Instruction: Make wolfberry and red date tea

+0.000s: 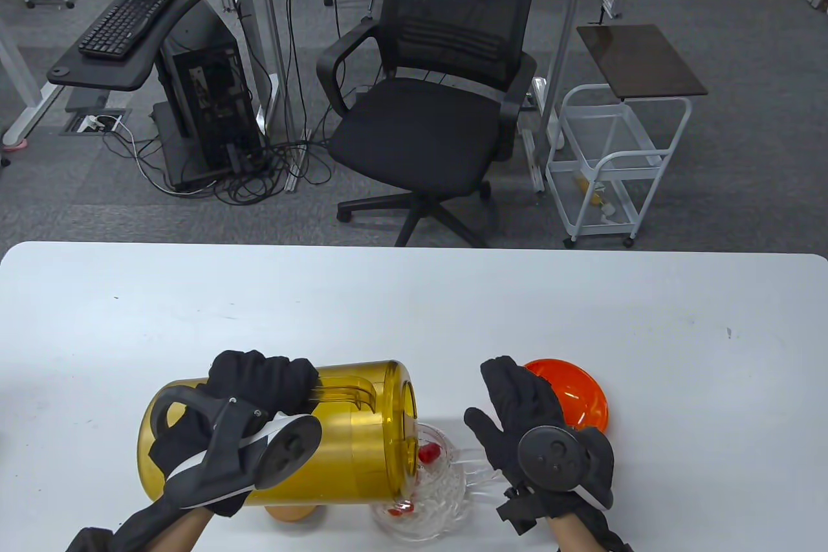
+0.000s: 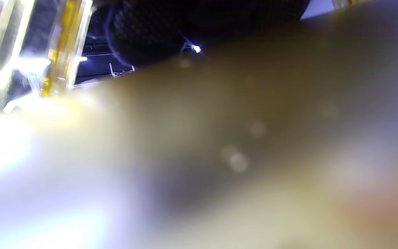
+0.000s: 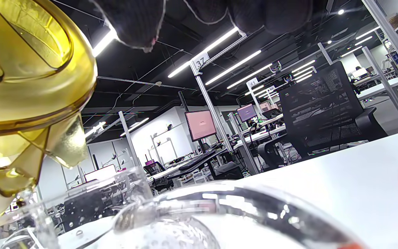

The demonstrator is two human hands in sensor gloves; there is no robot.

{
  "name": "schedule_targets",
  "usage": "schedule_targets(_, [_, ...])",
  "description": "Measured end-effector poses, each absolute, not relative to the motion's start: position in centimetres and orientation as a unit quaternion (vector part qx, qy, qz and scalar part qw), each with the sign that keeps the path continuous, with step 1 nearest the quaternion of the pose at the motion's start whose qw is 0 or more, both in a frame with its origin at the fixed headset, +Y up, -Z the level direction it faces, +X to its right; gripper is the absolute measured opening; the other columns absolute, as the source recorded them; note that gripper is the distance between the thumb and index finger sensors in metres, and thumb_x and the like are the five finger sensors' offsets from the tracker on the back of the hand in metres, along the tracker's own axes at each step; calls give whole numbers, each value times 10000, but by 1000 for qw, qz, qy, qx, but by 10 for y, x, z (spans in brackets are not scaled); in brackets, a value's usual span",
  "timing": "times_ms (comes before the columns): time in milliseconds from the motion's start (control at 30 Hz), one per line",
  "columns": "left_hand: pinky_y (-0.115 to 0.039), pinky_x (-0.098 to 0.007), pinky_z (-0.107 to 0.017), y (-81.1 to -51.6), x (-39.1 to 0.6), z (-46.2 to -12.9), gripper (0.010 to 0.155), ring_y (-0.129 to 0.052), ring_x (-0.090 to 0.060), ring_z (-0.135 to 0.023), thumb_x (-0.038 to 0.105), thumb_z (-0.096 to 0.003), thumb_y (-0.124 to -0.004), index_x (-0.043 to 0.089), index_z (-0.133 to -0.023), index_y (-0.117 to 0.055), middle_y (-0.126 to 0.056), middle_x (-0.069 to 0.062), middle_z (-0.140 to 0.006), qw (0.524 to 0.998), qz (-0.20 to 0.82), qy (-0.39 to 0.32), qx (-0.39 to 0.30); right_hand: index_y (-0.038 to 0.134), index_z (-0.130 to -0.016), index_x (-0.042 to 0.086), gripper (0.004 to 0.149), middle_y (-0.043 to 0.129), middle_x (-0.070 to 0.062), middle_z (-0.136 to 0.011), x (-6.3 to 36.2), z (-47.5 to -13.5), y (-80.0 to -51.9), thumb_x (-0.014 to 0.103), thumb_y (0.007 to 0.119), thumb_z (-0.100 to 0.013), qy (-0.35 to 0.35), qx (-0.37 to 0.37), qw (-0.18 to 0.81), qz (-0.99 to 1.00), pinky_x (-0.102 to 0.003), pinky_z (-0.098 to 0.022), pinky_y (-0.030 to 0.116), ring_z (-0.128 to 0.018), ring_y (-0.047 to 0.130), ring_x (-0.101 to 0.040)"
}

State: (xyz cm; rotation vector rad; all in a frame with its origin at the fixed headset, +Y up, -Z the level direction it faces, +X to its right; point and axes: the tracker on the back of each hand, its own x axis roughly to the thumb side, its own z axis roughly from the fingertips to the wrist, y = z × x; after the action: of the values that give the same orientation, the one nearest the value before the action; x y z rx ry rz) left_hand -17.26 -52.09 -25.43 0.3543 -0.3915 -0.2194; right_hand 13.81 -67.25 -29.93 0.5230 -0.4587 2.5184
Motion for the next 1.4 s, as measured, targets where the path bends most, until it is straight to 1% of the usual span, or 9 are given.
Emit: schedule_targets(1400, [-762, -472, -566, -520, -170, -254, 308, -984, -215, -441, 444, -548, -756, 198, -714, -840, -945, 57, -430, 957, -126, -190, 179, 539, -1083, 22, 688, 582, -304, -1059, 134, -299, -674, 375, 770, -540, -166, 201, 255, 931, -712, -679, 488, -929, 666, -537])
